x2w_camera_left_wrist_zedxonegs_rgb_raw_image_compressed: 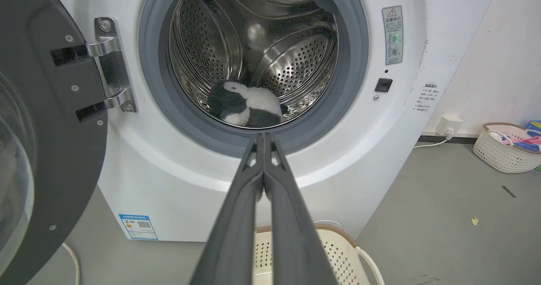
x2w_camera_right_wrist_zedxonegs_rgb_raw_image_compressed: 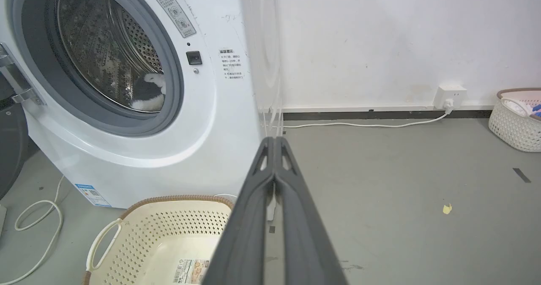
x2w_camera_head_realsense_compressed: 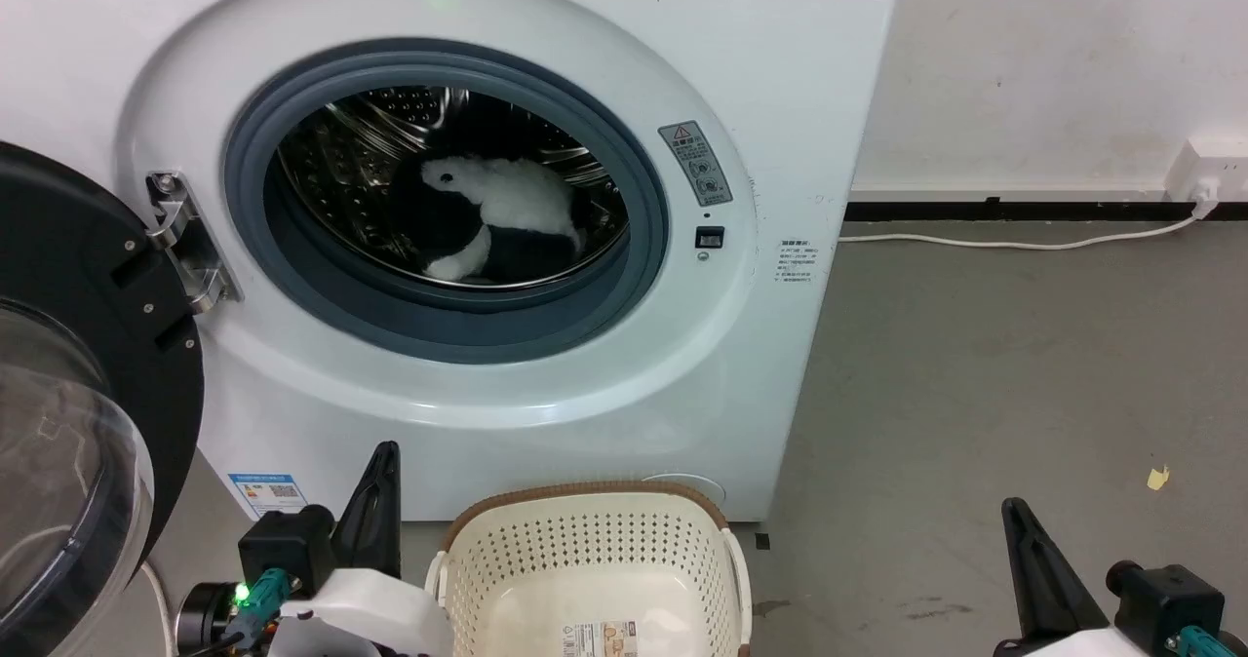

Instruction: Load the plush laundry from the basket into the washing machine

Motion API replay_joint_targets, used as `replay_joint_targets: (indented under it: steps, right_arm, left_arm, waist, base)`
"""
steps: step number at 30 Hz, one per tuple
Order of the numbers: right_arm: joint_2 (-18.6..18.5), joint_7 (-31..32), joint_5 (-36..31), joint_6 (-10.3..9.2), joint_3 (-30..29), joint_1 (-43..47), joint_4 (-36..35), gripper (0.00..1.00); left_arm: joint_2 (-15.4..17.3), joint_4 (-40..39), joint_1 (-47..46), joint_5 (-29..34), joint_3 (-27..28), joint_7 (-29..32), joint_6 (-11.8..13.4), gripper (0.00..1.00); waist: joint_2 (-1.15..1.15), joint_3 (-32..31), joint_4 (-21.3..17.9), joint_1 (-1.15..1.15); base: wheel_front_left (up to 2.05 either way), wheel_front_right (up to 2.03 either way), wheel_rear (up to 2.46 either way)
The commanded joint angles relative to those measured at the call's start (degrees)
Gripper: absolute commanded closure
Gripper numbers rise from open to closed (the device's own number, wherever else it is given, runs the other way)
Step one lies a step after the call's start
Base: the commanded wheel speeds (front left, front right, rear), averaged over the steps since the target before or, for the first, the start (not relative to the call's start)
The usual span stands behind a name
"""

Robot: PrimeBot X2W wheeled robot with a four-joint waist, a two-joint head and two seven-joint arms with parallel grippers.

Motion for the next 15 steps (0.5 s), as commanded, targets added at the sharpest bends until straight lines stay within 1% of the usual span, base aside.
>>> replay_joint_targets:
  steps: [1, 15]
  right_arm:
    - [0.02, 0.23, -0.5, 0.0, 0.16, -0.67, -0.38, 1.0]
    - [0.02, 1.53, -1.63, -0.01, 0.59, -1.4, -1.15, 1.0]
  left_arm:
    - [-0.26, -0.51, 0.92, 0.77, 0.55, 0.36, -0.37, 1.0]
    - [-1.85, -1.73, 1.31, 3.88, 2.58, 1.92, -1.37, 1.0]
  waist:
    - [0.0, 0.03, -0.06, 0.0]
    - [0.0, 0.38, -0.9, 0.0]
  base:
    - [0.0, 0.0, 0.0]
    - [0.0, 0.0, 0.0]
